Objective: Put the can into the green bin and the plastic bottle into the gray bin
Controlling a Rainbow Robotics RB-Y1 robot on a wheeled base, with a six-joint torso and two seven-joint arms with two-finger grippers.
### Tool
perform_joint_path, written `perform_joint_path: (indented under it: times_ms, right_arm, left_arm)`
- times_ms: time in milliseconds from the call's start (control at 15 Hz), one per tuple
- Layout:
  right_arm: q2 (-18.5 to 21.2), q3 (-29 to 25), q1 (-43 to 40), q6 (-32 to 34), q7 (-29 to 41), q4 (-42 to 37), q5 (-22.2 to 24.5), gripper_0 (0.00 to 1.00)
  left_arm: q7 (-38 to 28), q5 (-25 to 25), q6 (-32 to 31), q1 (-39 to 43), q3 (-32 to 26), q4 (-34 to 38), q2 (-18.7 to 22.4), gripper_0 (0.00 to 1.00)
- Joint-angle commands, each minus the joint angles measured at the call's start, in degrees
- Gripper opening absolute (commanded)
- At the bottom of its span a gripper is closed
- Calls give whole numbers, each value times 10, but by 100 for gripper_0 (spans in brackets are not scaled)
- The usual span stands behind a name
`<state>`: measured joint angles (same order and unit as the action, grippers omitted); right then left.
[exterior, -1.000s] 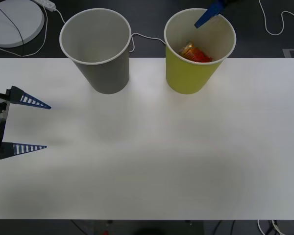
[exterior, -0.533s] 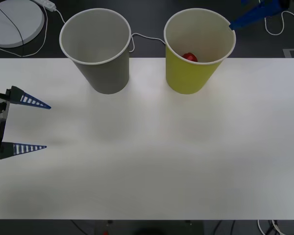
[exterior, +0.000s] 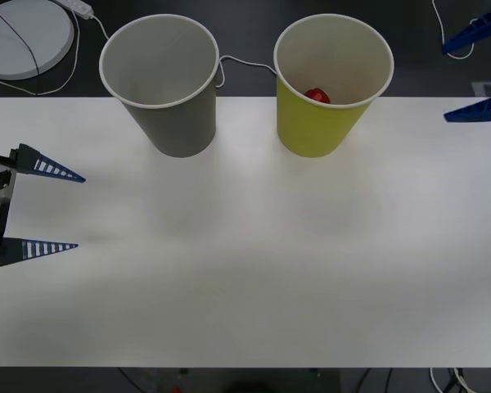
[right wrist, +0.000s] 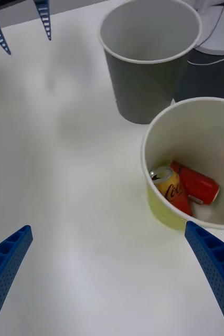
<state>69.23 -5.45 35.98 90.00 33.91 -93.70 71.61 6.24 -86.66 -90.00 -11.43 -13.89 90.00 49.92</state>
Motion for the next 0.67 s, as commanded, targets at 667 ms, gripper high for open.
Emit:
perform_joint_path:
  times_ms: [667]
  right_arm:
    - [-60,-175,-283,0,-265,-57,28,100]
  left_arm:
    - [0,0,0,0,0,0,0,100]
